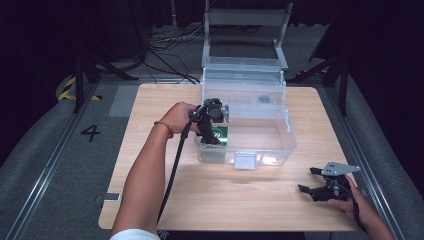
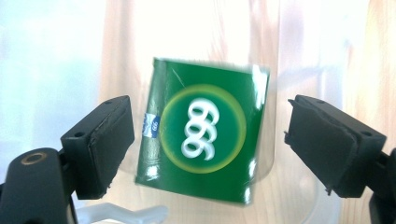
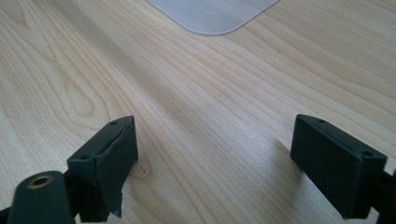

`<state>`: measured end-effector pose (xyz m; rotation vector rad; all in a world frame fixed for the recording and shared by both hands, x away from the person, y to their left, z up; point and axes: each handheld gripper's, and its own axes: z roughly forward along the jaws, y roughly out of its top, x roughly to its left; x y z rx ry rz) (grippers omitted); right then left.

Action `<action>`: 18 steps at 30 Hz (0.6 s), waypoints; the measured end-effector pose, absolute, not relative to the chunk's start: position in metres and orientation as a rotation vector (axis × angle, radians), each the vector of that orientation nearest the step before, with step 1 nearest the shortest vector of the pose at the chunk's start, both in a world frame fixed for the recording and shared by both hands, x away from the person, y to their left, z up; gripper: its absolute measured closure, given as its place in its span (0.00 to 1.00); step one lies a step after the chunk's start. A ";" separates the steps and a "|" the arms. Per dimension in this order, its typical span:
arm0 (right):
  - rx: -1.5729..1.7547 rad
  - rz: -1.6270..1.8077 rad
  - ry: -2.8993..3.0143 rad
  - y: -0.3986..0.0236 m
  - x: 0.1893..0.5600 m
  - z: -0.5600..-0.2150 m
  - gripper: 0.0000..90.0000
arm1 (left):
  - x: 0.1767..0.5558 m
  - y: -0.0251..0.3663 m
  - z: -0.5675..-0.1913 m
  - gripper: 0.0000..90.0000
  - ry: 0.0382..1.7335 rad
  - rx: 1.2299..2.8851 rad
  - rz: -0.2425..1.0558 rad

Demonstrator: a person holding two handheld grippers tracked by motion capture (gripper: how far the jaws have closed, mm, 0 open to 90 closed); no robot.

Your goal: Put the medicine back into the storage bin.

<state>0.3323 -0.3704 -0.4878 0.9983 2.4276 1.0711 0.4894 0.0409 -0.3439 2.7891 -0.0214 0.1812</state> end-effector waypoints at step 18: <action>0.999 1.071 2.428 -0.370 0.332 -0.488 0.17 | 0.468 0.067 -0.325 0.17 0.079 2.606 0.275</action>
